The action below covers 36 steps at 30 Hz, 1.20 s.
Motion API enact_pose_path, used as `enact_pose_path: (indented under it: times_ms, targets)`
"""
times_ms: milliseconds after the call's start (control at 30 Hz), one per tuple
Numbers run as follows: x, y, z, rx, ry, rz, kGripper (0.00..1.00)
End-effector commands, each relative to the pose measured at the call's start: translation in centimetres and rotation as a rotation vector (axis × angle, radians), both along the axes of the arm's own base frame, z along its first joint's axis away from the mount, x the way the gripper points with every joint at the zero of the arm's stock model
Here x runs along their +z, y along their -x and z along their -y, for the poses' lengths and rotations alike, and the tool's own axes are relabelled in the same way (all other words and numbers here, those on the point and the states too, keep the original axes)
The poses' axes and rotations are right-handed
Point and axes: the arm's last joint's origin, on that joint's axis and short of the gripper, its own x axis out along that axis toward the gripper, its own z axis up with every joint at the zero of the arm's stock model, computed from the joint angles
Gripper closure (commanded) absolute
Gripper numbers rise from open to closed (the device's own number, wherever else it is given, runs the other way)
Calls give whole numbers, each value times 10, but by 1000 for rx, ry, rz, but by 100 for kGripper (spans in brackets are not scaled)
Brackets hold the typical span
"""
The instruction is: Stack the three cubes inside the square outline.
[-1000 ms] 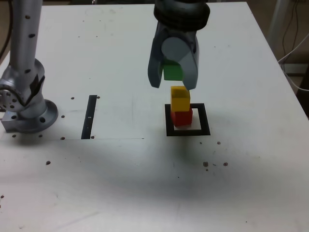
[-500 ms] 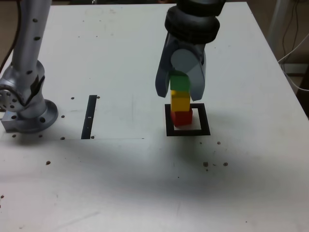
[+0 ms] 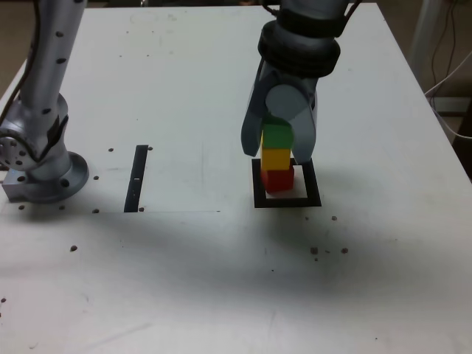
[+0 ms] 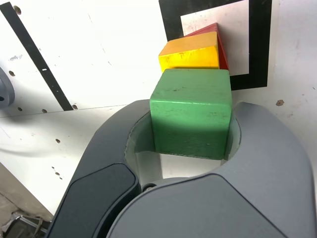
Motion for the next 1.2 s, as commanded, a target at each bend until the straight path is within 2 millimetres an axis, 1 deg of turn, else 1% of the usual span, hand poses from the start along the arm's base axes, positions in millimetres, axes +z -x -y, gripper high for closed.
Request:
enact_pose_path:
  times_ms: [0,33,67,100,233,267,300,333,467,733,833,933,1167]
  targets:
    - [-2,0,-2,2,-1,-12,75]
    - [-3,0,-2,3,-2,-14,74]
    - [-3,1,-3,4,-1,-17,69]
    - [-4,1,-3,5,0,-19,63]
    - [-6,1,-5,4,8,-25,25]
    - [-6,1,-5,3,10,-25,16]
    - [-6,1,-5,3,12,-26,9]
    - [-6,1,-5,3,13,-26,6]
    - [-7,1,-5,3,14,-27,2]
    - [-4,6,-6,4,11,-26,1]
    - [4,13,-8,4,-2,-9,1]
    - [16,23,-10,3,-19,20,1]
    - [43,55,-16,7,-62,82,1]
